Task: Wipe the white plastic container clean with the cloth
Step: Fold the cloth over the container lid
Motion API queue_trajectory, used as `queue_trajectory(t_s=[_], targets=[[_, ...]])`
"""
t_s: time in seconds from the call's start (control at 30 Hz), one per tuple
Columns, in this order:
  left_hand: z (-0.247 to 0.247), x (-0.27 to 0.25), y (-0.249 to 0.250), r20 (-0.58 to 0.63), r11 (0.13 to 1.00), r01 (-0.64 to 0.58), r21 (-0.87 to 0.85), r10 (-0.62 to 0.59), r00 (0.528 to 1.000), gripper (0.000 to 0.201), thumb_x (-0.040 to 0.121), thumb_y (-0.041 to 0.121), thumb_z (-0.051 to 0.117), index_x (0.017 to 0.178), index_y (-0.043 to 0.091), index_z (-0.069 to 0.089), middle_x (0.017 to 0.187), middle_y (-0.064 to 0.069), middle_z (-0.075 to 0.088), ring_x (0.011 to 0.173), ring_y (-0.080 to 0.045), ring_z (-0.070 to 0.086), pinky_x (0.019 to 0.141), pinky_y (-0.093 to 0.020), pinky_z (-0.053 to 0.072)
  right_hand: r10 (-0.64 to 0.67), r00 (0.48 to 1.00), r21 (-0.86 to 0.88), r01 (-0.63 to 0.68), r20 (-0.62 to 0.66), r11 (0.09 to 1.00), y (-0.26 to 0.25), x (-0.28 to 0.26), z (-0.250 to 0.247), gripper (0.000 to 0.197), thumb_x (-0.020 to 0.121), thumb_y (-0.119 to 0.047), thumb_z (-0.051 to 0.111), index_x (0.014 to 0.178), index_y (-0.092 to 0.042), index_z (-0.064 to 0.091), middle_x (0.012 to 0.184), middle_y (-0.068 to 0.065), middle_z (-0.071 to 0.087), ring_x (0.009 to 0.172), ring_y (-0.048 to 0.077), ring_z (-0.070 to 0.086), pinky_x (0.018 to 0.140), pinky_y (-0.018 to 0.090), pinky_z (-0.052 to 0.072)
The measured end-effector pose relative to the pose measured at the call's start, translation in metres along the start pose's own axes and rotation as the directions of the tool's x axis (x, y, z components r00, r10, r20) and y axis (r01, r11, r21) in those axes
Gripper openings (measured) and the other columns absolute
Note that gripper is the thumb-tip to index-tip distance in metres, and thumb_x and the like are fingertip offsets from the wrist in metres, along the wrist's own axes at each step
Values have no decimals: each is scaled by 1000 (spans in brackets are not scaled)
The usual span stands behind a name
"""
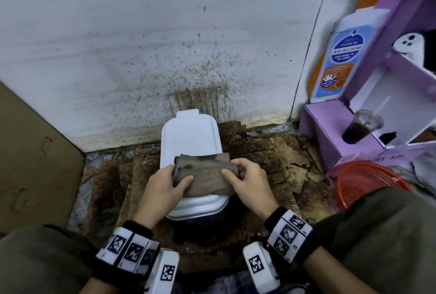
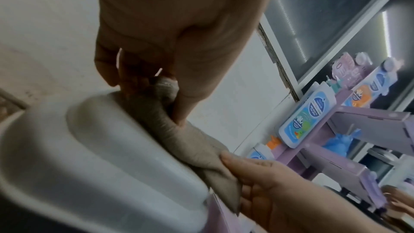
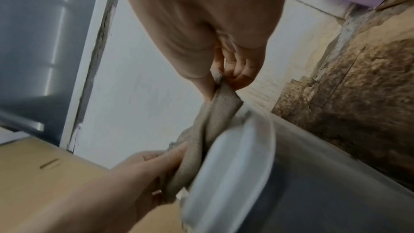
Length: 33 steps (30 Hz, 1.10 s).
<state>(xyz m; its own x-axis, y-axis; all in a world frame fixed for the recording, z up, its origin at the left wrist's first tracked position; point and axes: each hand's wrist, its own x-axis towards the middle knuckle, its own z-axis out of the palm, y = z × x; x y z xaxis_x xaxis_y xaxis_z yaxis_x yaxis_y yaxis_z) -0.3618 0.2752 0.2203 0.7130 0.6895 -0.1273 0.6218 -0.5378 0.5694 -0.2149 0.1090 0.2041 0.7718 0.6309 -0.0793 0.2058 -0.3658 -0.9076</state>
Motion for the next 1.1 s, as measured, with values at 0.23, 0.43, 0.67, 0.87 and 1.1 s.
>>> queue_trajectory(t_s=[0.23, 0.43, 0.67, 0.87, 1.1], targets=[[-6, 16, 75, -23, 958, -167, -235, 166, 986, 23, 97, 40, 64, 96, 17, 64, 88, 2, 68, 81, -9, 62, 70, -24, 47, -101, 995, 71, 102, -22, 992, -34, 14, -98, 15, 89, -19, 75, 103, -23, 69, 86, -5, 73, 77, 7, 66, 75, 30, 55], [-5, 42, 185, 117, 836, -387, -389, 462, 879, 20, 101, 38, 59, 118, 28, 63, 108, 13, 72, 102, -4, 68, 86, -33, 56, -212, 971, 15, 215, -108, 977, -67, 1, -228, 17, 89, -14, 74, 97, -28, 69, 70, -20, 65, 71, 0, 59, 75, 18, 53], [67, 87, 304, 217, 773, -574, -272, 630, 746, 25, 94, 45, 60, 109, 24, 60, 99, 4, 70, 89, -17, 69, 80, -40, 56, 2, 964, 152, 39, -265, 988, -10, -11, -340, 25, 91, -6, 68, 115, 1, 68, 110, 26, 72, 102, 28, 71, 96, 43, 57], [165, 109, 357, 360, 735, -627, -259, 676, 643, 19, 97, 35, 63, 110, 21, 62, 101, 2, 72, 90, -18, 69, 82, -38, 54, 215, 919, 324, -104, -331, 940, 82, -16, -388, 21, 90, 0, 67, 111, -1, 69, 106, 17, 73, 90, 15, 70, 78, 20, 59], [304, 131, 364, 603, 724, -661, -195, 620, 502, 13, 99, 28, 63, 102, 17, 55, 85, 7, 60, 81, -16, 59, 59, -18, 35, 443, 803, 392, -288, -398, 874, 229, -22, -369, 19, 88, 6, 68, 102, -7, 63, 90, 13, 62, 81, 18, 59, 66, 16, 53]])
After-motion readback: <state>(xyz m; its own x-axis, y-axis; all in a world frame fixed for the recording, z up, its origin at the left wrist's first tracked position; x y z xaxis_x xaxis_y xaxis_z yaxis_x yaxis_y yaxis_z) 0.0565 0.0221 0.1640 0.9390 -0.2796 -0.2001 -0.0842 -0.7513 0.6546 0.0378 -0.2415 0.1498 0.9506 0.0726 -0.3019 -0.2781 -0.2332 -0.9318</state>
